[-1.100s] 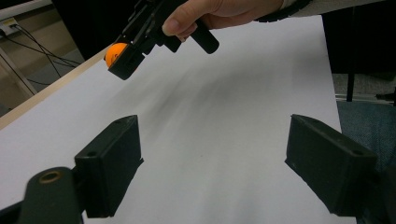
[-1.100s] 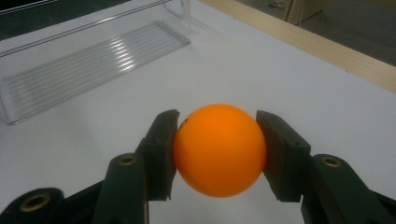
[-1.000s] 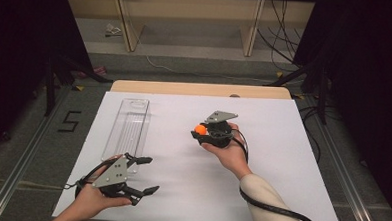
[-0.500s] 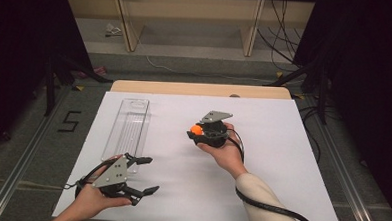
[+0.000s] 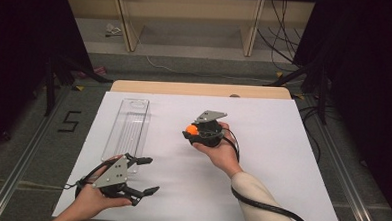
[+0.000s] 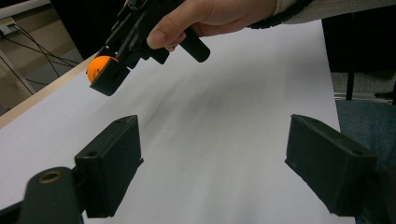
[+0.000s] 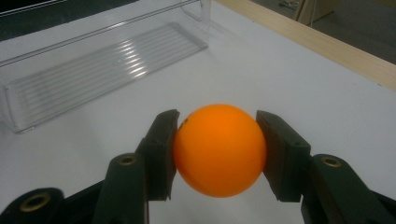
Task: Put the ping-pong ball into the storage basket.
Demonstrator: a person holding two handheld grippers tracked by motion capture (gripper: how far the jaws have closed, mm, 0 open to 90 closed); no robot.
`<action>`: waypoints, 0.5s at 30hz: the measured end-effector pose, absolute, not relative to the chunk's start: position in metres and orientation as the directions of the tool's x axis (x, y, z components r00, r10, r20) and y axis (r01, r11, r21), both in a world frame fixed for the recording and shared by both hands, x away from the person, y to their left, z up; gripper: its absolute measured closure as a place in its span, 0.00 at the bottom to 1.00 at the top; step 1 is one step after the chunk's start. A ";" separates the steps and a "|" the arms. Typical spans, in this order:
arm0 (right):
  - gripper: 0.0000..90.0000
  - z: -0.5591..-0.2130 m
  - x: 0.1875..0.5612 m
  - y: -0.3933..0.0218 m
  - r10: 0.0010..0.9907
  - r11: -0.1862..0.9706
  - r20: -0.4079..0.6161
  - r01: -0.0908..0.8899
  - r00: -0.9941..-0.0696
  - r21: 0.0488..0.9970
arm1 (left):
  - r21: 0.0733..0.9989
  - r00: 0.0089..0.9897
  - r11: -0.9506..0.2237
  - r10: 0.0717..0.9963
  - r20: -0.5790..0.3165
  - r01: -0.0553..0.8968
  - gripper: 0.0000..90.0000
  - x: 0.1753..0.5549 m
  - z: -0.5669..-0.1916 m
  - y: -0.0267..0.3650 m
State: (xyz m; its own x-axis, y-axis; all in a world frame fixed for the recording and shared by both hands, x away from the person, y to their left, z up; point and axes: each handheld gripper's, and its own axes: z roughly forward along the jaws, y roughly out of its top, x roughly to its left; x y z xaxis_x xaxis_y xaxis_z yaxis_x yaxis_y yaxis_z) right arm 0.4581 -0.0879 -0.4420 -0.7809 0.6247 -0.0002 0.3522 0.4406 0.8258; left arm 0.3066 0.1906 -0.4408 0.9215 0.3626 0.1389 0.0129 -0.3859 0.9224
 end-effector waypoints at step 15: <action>0.57 -0.440 0.460 -0.079 0.617 0.453 -0.006 0.349 -0.787 0.820 | 0.922 0.922 -0.388 0.361 0.140 0.012 0.20 0.307 -0.441 0.190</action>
